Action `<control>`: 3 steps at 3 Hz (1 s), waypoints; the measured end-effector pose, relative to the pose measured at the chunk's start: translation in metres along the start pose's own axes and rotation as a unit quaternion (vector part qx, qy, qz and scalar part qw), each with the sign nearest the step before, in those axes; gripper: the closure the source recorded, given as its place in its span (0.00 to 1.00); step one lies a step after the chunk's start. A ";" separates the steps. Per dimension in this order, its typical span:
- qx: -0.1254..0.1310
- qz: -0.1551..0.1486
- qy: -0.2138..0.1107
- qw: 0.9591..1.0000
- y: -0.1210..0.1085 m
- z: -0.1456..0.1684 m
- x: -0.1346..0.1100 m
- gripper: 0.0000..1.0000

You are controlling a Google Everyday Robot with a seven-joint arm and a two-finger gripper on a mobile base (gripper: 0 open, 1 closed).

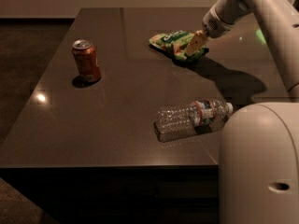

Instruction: Move green rice chip bag near water bottle

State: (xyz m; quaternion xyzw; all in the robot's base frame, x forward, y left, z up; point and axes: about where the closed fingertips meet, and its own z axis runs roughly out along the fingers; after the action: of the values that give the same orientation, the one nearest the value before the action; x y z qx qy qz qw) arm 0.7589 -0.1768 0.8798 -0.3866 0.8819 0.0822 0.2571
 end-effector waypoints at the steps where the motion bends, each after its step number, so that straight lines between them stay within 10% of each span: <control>1: 0.001 -0.005 0.002 1.000 0.006 -0.018 0.010 0.93; 3: -0.024 -0.045 0.023 0.998 0.039 -0.065 0.061 1.00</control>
Offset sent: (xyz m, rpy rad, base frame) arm -0.1121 -0.0544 0.0275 -0.0767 0.0231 0.1167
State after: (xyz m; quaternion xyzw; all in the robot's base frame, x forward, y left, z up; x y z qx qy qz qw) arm 0.6704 -0.2110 0.9017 -0.4341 0.8668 0.0830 0.2307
